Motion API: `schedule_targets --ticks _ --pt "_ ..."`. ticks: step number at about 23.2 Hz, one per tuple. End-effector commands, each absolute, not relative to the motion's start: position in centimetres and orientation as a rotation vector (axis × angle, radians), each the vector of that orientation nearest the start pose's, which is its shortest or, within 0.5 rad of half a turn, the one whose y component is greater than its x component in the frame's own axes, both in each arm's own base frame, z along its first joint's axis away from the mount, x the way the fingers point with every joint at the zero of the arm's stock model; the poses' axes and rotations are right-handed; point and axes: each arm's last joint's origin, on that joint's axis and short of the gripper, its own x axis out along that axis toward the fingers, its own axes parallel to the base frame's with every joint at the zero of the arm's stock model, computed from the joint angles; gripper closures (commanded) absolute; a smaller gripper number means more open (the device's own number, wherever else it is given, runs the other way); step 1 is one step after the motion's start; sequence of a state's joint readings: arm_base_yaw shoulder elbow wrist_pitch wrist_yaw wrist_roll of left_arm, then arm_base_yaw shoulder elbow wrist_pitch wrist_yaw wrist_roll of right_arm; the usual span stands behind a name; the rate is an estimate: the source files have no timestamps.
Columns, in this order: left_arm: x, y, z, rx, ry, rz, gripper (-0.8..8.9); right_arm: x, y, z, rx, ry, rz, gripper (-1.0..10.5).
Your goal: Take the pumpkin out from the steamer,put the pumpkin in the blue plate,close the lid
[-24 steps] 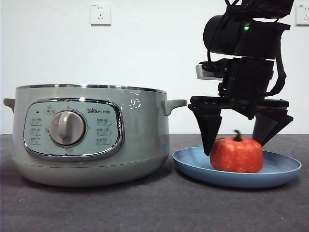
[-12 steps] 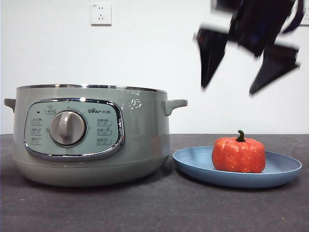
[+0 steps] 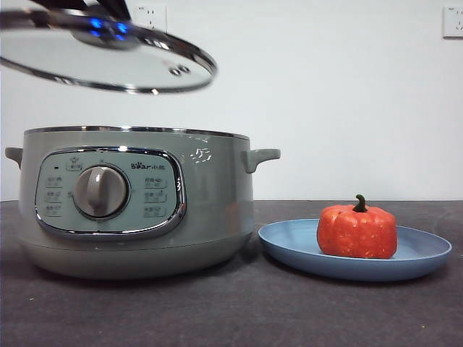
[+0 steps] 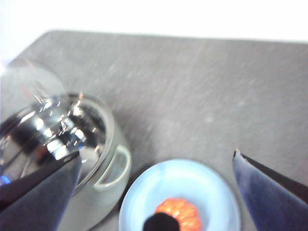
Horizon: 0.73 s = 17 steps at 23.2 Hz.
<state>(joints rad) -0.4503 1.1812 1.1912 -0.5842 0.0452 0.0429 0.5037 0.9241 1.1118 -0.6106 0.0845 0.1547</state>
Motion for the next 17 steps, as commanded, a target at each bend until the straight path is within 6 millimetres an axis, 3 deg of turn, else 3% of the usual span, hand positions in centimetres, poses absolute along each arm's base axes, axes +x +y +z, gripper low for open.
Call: schedule_targets --ticks 1,10,17 --pt "23.1 -11.6 35.6 0.152 0.527 -0.520 8.27 15.2 8.0 38.2 0.039 0.415 0.348 4.1" --pt "25.6 -13.6 32.6 0.178 0.625 -0.537 8.27 14.9 7.7 38.4 0.040 0.400 0.329 4.1" --pt "26.3 -14.6 31.4 0.194 0.662 -0.555 8.27 14.9 7.7 38.4 0.040 0.400 0.329 4.1"
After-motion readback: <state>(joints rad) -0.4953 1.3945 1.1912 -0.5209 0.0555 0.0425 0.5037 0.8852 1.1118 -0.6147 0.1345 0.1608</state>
